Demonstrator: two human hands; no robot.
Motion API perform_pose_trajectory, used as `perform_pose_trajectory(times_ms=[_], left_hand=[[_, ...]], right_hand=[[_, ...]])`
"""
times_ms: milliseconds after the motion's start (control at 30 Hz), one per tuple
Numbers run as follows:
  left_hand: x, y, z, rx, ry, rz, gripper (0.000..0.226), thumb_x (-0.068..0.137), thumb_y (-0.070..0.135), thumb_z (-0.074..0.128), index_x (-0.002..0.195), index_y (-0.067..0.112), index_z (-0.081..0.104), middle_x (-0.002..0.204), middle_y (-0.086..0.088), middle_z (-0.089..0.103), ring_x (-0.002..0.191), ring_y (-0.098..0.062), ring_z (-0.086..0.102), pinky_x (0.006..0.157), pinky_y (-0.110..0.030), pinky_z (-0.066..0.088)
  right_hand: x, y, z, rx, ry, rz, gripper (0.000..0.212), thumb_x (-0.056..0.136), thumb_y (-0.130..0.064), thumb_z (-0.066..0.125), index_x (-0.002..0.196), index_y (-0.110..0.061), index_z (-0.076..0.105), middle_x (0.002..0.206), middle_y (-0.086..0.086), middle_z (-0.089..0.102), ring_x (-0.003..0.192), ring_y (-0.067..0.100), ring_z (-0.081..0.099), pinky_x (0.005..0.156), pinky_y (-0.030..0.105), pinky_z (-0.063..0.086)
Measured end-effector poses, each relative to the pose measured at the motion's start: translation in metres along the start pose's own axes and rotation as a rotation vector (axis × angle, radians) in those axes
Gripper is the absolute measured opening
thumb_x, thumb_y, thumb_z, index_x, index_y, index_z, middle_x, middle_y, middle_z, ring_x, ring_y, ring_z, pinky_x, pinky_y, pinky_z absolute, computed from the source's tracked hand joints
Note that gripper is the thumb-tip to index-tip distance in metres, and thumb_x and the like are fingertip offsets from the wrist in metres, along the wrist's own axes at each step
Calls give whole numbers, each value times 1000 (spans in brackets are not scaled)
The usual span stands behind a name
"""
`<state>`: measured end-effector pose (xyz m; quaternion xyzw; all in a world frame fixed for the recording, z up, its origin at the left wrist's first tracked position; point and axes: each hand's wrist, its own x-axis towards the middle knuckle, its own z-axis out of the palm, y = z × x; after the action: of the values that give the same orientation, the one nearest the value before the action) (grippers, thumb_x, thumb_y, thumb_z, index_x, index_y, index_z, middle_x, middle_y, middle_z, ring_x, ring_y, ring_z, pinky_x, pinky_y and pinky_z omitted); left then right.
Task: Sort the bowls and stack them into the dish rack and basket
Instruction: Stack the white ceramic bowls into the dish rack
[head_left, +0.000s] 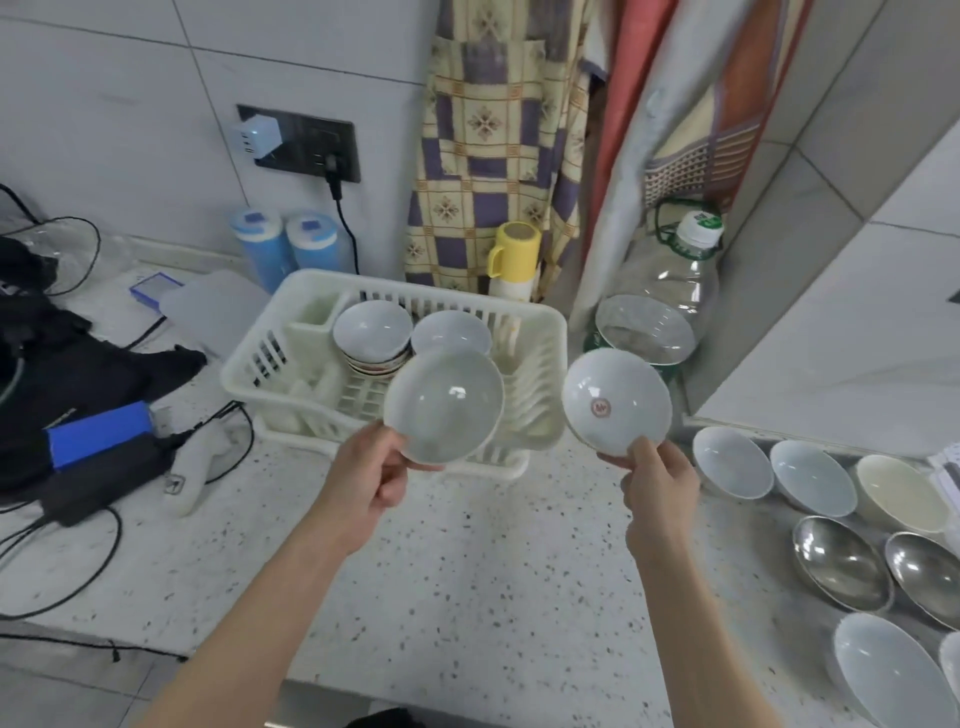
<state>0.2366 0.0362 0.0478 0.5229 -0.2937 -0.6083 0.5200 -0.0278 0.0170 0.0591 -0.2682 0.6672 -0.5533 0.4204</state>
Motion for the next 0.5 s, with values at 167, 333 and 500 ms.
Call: perform_pose_trajectory(times_ms=[167, 333, 500], left_hand=[[21, 47, -61, -21, 105, 128, 9, 84, 13, 49, 85, 16, 57, 77, -24, 74, 33, -5, 32, 33, -16, 22], [46, 71, -94, -10, 213, 130, 24, 85, 9, 46, 105, 11, 61, 82, -22, 75, 39, -9, 29, 38, -19, 23], [61, 77, -104, -2, 223, 140, 21, 89, 12, 47, 105, 13, 60, 83, -18, 76, 39, -10, 29, 35, -18, 23]], right_hand=[[-11, -11, 72, -222, -250, -116, 15, 82, -12, 55, 83, -20, 67, 57, -7, 70, 39, -3, 49, 45, 19, 36], [-17, -9, 123, -317, -492, 26, 18, 85, -8, 54, 70, -2, 62, 59, 8, 71, 31, 0, 42, 34, 15, 29], [-17, -9, 158, -449, -560, 108, 10, 79, -11, 55, 83, -4, 61, 68, 24, 70, 32, 9, 24, 36, 19, 20]])
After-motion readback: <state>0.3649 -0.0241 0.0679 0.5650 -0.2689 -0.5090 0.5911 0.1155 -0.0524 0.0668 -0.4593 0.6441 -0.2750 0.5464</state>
